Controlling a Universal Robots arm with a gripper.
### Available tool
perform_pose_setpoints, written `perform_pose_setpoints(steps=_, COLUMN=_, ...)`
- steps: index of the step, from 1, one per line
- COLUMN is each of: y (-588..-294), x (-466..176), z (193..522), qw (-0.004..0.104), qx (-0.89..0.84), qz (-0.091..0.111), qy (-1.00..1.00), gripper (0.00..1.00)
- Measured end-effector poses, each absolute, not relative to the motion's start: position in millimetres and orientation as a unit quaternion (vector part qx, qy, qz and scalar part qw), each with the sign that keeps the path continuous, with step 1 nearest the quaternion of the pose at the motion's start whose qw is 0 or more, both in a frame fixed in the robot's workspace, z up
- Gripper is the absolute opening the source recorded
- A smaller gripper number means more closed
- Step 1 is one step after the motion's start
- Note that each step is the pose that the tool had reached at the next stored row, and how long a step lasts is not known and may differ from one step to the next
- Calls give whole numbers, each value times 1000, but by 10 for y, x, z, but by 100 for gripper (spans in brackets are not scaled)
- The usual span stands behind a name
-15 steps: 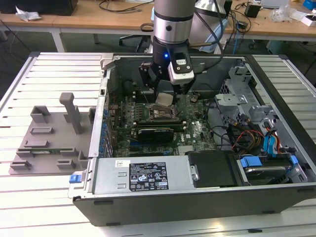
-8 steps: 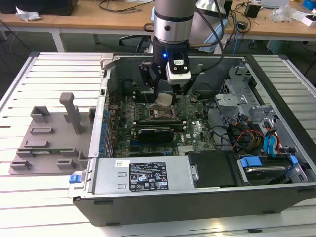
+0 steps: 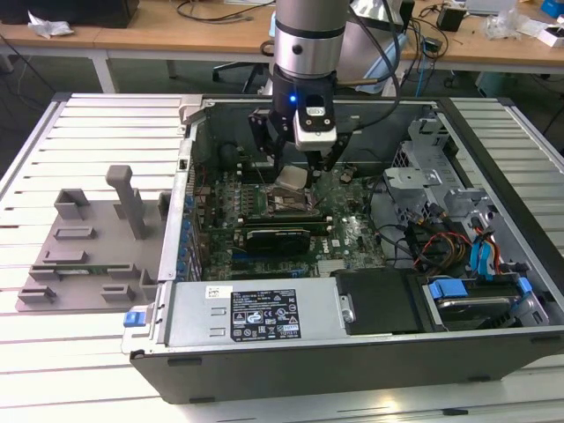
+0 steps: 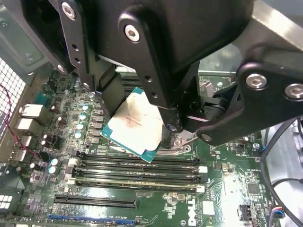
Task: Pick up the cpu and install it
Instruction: 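Place the cpu into insertion slot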
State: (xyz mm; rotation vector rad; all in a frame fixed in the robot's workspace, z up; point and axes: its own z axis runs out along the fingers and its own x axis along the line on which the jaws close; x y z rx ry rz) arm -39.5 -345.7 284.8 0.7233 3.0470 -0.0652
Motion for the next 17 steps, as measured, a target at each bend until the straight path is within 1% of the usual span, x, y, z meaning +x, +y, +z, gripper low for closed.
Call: perform_pose_setpoints(steps=17, y=-3457, x=-395, z=2848, qw=4, qx=279, qz=-21, qy=960, gripper=55)
